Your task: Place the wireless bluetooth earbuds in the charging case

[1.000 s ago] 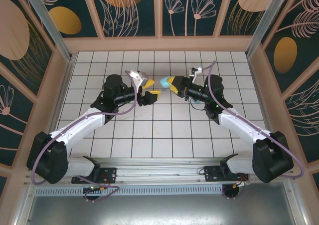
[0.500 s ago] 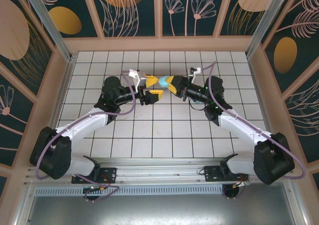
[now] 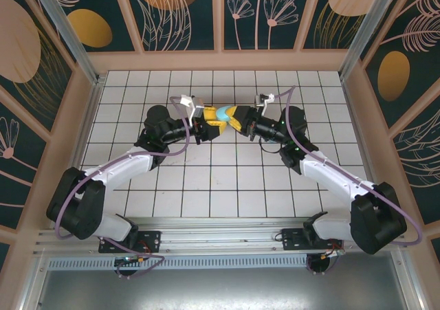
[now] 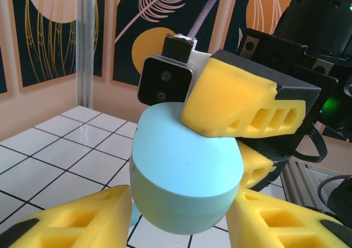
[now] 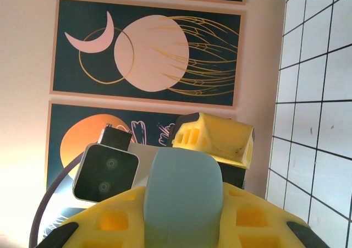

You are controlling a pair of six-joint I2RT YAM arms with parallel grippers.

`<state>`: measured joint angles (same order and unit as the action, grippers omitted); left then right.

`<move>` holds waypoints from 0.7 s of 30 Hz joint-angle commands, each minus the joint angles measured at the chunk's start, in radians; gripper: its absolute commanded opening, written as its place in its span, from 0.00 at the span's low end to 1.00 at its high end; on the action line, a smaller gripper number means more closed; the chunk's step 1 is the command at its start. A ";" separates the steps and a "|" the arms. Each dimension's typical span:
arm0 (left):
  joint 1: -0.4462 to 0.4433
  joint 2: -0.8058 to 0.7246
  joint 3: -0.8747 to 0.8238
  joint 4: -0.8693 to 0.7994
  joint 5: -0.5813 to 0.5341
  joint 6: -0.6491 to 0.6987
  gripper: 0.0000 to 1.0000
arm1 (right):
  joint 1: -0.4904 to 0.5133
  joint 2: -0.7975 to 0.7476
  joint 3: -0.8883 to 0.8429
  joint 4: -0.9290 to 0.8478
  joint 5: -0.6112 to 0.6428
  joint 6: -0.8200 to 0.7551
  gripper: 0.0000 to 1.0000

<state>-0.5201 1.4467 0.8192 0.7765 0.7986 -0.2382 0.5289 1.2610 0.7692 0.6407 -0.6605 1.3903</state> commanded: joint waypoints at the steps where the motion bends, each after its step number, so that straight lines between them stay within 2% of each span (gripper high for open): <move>1: 0.000 0.010 0.029 0.062 0.024 -0.026 0.46 | 0.011 -0.031 0.012 0.055 0.001 -0.001 0.12; 6: 0.000 0.008 0.024 0.087 0.023 -0.042 0.52 | 0.011 -0.029 0.000 0.064 0.004 0.002 0.12; 14: 0.000 0.015 0.029 0.098 0.028 -0.055 0.49 | 0.013 -0.034 0.001 0.074 0.002 0.008 0.12; 21: 0.000 0.012 0.029 0.109 0.024 -0.064 0.55 | 0.013 -0.034 -0.010 0.081 0.001 0.010 0.12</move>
<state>-0.5201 1.4544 0.8223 0.8345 0.8047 -0.2852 0.5323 1.2606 0.7692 0.6556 -0.6586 1.3937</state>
